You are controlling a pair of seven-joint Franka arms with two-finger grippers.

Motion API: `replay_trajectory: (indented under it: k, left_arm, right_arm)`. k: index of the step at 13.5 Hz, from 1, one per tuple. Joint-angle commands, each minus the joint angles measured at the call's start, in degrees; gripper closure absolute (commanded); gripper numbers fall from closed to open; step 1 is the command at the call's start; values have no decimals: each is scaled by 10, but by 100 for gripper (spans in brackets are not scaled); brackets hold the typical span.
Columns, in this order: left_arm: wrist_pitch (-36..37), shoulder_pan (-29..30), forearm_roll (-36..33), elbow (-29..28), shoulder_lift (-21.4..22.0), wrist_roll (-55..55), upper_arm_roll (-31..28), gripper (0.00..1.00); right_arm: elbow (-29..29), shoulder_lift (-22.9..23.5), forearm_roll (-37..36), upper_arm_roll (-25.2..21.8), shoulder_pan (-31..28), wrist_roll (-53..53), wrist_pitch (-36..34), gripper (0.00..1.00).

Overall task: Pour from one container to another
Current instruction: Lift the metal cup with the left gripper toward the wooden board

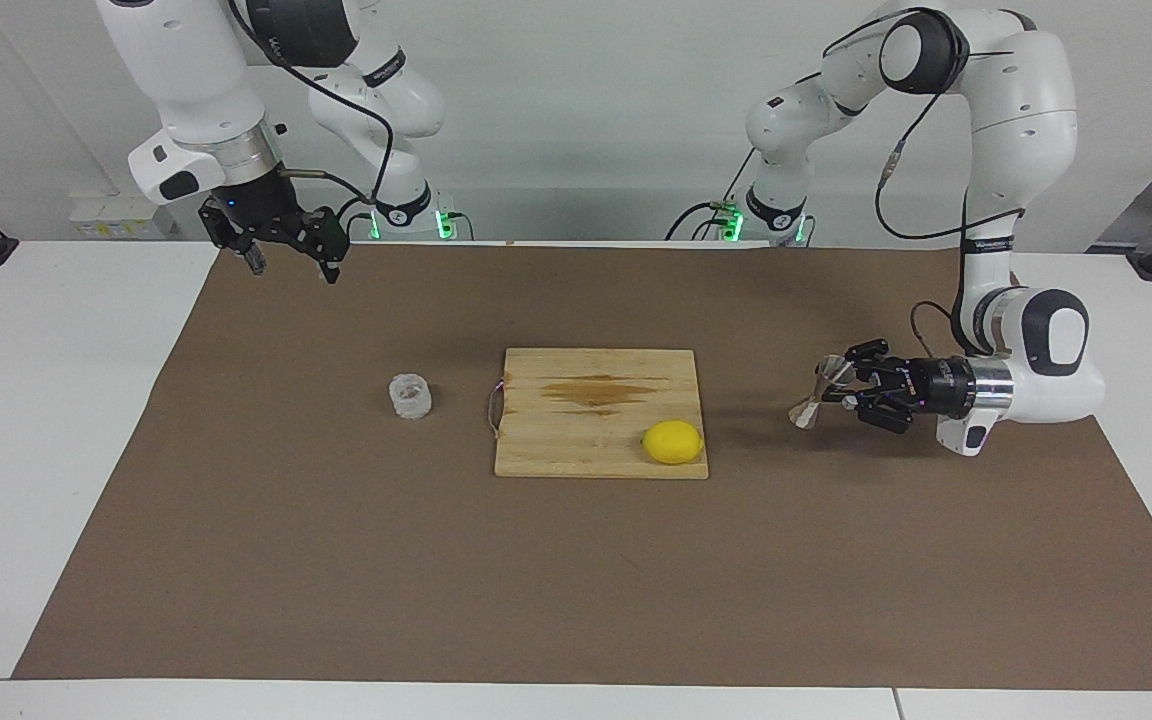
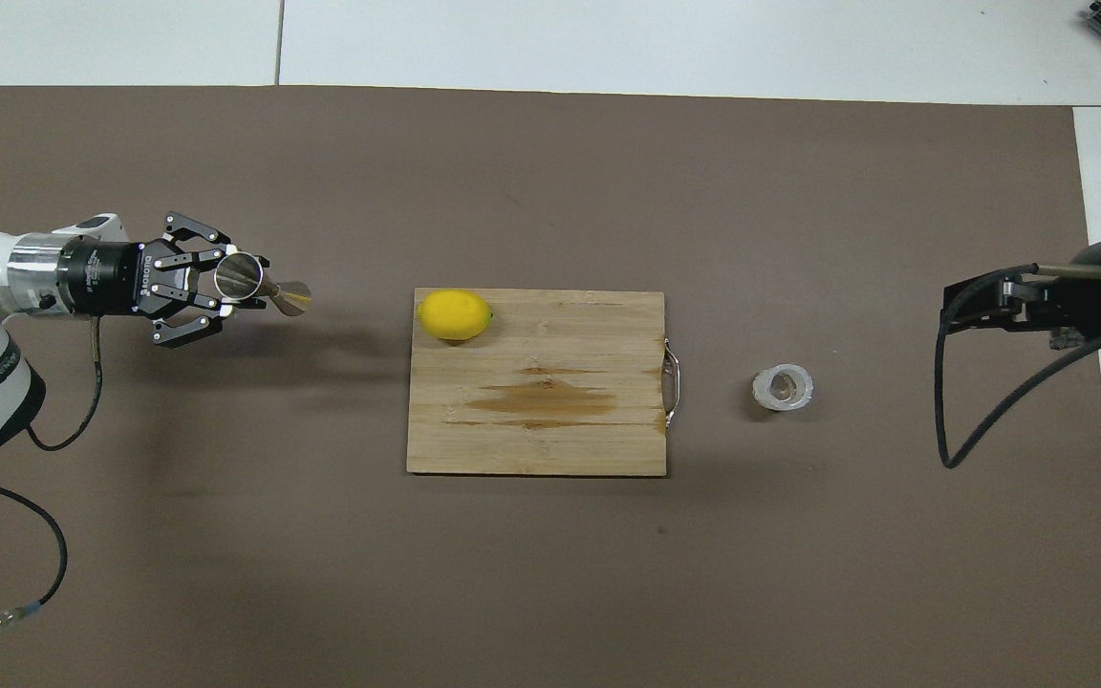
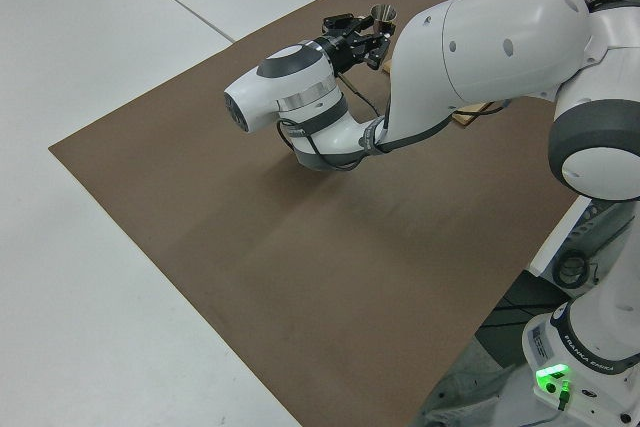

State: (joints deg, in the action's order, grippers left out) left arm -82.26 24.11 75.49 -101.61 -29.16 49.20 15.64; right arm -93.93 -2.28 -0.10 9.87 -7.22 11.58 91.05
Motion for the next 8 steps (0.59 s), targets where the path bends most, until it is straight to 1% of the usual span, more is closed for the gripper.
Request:
replay_trajectory:
  k: [1, 6, 8]
  left_arm:
    - [-69, -49, 57, -68, 69, 19, -6, 100]
    - [-183, -139, 136, -131, 132, 19, -6, 100]
    - [-199, -157, 171, -145, 141, 18, -6, 100]
  right_arm:
    - [-3, -4, 13, 3, -8, -9, -6, 0]
    - [-3, -4, 12, 3, -8, -9, -6, 0]
    - [-3, -4, 13, 3, -9, -9, -6, 0]
